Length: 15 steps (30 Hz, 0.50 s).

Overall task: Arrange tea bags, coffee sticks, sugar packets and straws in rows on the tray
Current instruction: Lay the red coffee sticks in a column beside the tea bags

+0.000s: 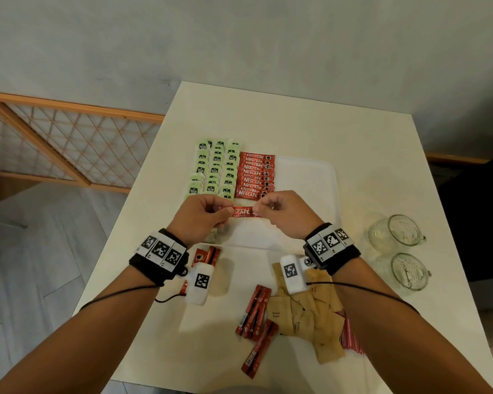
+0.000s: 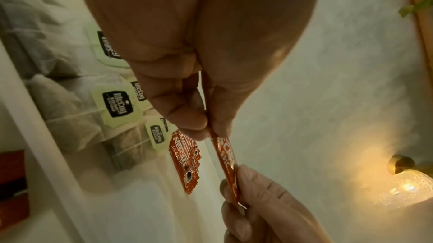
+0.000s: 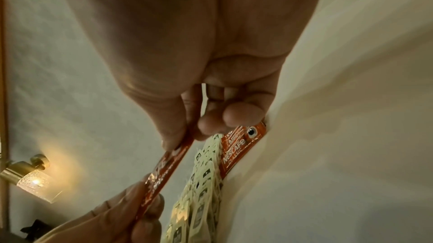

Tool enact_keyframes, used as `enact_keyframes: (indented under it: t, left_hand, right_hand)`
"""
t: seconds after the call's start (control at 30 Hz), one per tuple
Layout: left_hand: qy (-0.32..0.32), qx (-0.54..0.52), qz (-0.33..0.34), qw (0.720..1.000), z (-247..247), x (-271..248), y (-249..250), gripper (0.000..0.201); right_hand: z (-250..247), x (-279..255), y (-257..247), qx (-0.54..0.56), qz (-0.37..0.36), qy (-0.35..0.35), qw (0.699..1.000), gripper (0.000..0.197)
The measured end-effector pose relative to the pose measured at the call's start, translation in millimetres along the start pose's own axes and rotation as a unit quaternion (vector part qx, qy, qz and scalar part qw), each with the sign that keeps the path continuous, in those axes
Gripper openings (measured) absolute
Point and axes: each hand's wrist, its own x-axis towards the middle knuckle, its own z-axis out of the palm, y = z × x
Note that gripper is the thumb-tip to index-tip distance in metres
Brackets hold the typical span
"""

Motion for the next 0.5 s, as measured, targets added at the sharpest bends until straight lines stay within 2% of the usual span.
enact_keyframes:
  t: [0.17, 0.3, 0.37, 0.5]
  left_hand:
    - [0.012, 0.049, 0.018, 0.999, 1.1, 0.5, -1.5, 0.009]
    - [0.047, 0.135, 0.037, 0.989, -6.7, 0.2, -5.9, 0.008]
    - [0.045, 0.202, 0.035, 0.978, -13.1, -1.9, -7.9, 0.01]
    - [0.019, 0.295, 0.025, 0.955, -22.8, -10.8, -10.0, 0.015]
  right_hand:
    - [-2.2, 1.4, 8.3, -0.014, 0.017, -0.01, 1.0, 0.006]
    - [-8.0, 13.1, 20.8, -0.005, 0.061, 0.067, 0.996, 0.004]
    - [-10.7, 18.4, 26.4, -0.017, 0.087, 0.102, 0.991, 0.006]
    - [-7.6, 25.4, 33.3, -0.056, 0.109, 0.108, 0.987, 0.009]
